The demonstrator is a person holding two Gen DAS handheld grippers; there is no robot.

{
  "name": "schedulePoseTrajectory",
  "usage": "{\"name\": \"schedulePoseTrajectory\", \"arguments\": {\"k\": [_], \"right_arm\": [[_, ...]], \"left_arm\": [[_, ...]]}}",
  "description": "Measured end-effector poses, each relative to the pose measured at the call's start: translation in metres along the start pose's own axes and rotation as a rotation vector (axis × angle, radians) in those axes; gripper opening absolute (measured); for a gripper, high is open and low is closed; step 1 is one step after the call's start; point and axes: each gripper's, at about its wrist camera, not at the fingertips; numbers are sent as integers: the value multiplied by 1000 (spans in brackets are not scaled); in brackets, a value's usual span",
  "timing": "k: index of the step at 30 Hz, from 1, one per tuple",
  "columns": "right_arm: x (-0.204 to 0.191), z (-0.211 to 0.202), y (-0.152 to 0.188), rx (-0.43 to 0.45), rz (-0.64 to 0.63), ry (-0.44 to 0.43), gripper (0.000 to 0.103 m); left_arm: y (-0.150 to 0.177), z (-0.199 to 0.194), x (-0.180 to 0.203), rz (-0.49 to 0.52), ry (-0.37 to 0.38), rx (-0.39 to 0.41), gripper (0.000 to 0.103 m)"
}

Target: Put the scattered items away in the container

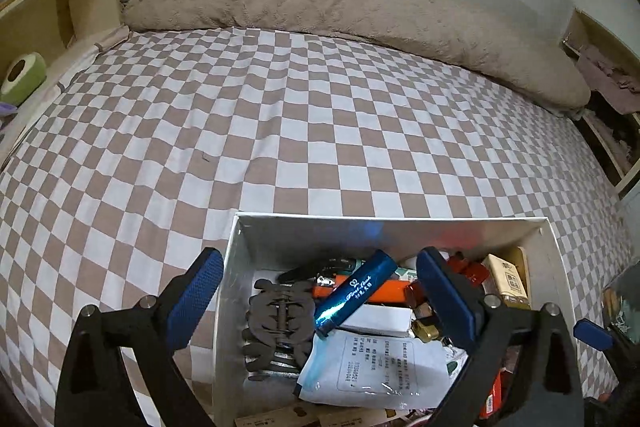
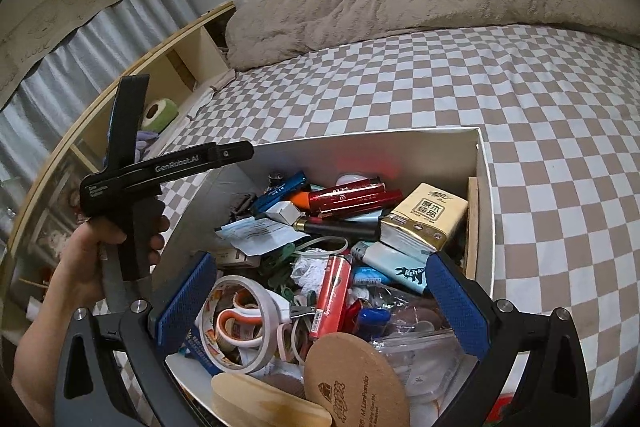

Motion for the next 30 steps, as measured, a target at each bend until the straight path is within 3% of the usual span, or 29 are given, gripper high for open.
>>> {"name": "schedulePoseTrajectory", "arguments": {"k": [12, 28, 30], "right_arm": [[-12, -13, -2, 21, -4, 16, 103], [-30, -40, 9, 39, -16, 68, 103], [-33, -46, 12, 47, -23, 82, 103]], "left_arm": [[12, -15, 5, 31, -10, 5, 98], [46, -57, 7, 28, -3, 71, 98], [51, -62, 7, 26, -3, 80, 103]]}}
Point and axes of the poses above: each gripper's, at about its wrist camera, not at the fingertips, and z roughly the way its jaws point, x to its right, y to its underside, and after that the axes turned 11 degrees about -x, right-handed
